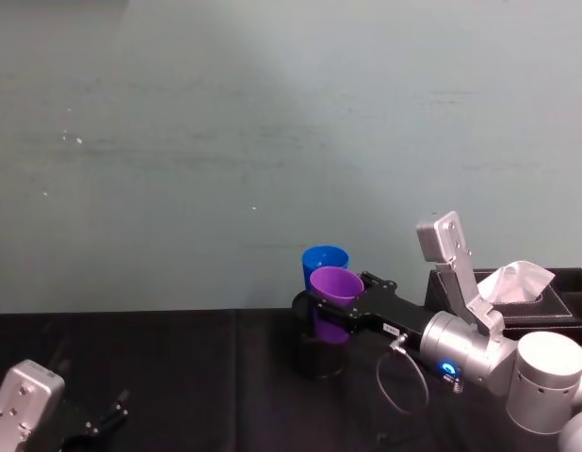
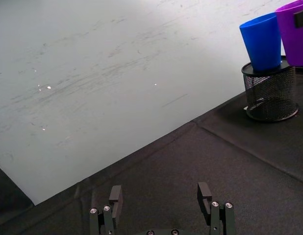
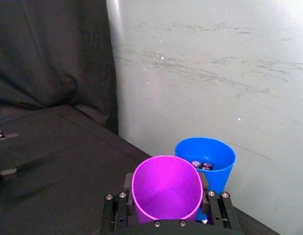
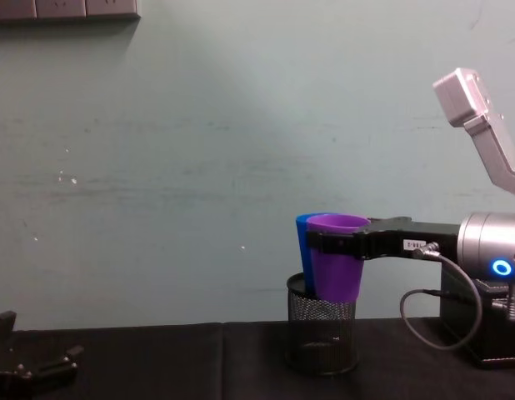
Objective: Pick up one cup with a gripper and tap it against the other cup.
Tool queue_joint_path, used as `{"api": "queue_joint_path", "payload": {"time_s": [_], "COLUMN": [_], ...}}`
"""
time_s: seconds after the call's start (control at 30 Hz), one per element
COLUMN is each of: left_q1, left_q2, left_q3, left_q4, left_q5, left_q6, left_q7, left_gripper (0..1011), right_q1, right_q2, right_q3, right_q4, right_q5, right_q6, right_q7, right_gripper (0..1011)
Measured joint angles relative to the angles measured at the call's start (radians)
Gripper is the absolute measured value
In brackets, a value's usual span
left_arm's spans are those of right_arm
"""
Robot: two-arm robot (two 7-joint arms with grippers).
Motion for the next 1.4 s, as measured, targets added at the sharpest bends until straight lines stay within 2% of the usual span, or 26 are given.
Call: {"api": "queue_joint_path", "payload": {"time_s": [0.87, 1.13, 1.4], "left_q1": [0.0, 0.0, 0.0], "left_q2": [0.0, 0.0, 0.0], "left_q3": [0.0, 0.0, 0.0], "left_q4": [0.0, 0.0, 0.0], "left_q5": [0.0, 0.0, 0.0], "left_q6": [0.0, 0.0, 0.0], "left_q7": [0.0, 0.0, 0.0], "left_gripper": [1000, 1000, 1000], "right_q1": [0.088, 0.103, 0.102], "right_q2": [-0.059, -0.067, -0.065], "right_q3": [0.024, 0.031, 0.03], "right_q4": [0.157, 0.184, 0.181], "right_q5": [-0.027, -0.031, -0.031], "right_q6": [-0.046, -0.055, -0.055], "right_q7": [0.035, 0.049, 0.049], "right_gripper": [735, 735, 735]}}
